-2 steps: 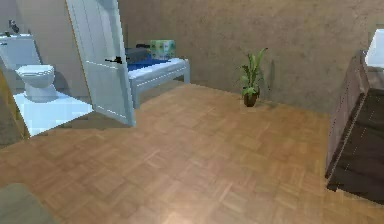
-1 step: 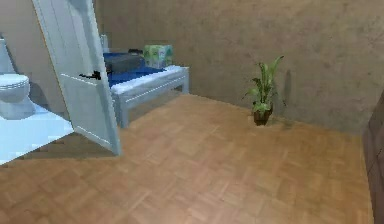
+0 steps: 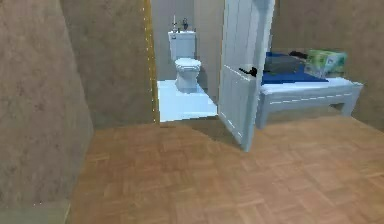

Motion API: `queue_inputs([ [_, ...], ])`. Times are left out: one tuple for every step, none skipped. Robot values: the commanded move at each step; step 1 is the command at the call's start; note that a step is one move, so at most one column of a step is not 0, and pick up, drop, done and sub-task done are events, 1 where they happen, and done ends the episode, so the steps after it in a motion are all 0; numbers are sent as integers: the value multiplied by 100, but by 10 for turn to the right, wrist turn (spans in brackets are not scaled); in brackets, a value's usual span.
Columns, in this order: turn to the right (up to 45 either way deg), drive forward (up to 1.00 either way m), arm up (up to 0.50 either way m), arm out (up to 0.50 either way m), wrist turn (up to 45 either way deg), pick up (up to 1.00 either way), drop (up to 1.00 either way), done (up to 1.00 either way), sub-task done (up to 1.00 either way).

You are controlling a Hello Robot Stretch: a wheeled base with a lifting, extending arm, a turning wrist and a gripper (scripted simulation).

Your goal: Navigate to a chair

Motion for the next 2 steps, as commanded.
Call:
queue_inputs([
  [0,100,0,0,0,0,0,0,0],
  [0,100,0,0,0,0,0,0,0],
])
